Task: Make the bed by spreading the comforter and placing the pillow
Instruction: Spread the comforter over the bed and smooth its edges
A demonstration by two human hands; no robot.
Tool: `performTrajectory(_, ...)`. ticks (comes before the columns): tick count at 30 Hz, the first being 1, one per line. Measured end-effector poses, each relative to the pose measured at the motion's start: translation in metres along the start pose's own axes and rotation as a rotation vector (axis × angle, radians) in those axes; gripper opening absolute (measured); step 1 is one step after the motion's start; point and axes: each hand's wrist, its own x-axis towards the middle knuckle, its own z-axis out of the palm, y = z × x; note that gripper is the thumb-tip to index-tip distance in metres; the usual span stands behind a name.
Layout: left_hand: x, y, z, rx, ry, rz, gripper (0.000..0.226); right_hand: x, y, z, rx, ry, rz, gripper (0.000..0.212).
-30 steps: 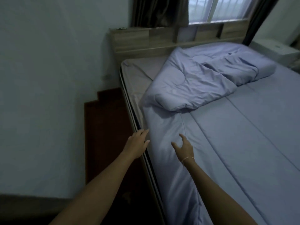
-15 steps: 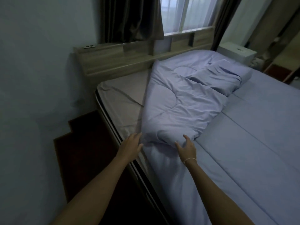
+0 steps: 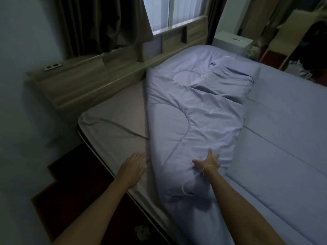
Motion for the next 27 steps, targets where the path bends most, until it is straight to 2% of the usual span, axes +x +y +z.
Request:
performTrajectory(2, 0.021, -0.020, -0.007, 0.000, -0.006, -0.013, 0.055, 0.011, -0.006, 0.013, -0.011, -0.011, 0.089, 0.110)
performTrajectory(4, 0.037, -0.037, -0.012, -0.001, -0.013, -0.021, 0.056, 0.016, -0.008, 0.023, 0.029, -0.016, 0.132, 0.098)
performTrajectory(6, 0.052, -0.047, -0.018, 0.009, -0.029, -0.017, 0.056, 0.016, -0.012, 0.029, 0.079, -0.028, 0.103, 0.083)
performTrajectory(9, 0.074, -0.055, -0.024, -0.005, -0.051, 0.001, 0.055, 0.019, -0.021, 0.031, 0.015, -0.074, 0.036, 0.059)
performTrajectory(13, 0.112, -0.048, -0.027, -0.080, -0.084, 0.100, 0.054, 0.001, -0.038, 0.029, -0.032, -0.166, -0.036, 0.048)
performTrajectory(15, 0.137, -0.038, -0.025, -0.078, -0.135, 0.163, 0.056, -0.021, -0.051, 0.024, -0.048, -0.258, -0.112, 0.038)
performTrajectory(17, 0.160, -0.022, -0.019, -0.073, -0.169, 0.211, 0.055, -0.046, -0.064, 0.020, -0.115, -0.384, -0.172, 0.019)
performTrajectory(18, 0.171, -0.011, -0.018, -0.069, -0.190, 0.242, 0.055, -0.057, -0.070, 0.020, -0.131, -0.405, -0.169, 0.017)
performTrajectory(21, 0.192, 0.017, -0.010, 0.010, -0.276, 0.358, 0.059, -0.086, -0.086, 0.032, -0.120, -0.434, -0.152, 0.028)
performTrajectory(25, 0.201, 0.014, 0.018, 0.308, -0.398, 0.585, 0.075, -0.108, -0.096, 0.049, -0.059, -0.422, -0.080, 0.024)
performTrajectory(27, 0.203, 0.003, 0.033, 0.451, -0.412, 0.668, 0.077, -0.111, -0.094, 0.054, -0.008, -0.406, -0.009, 0.034)
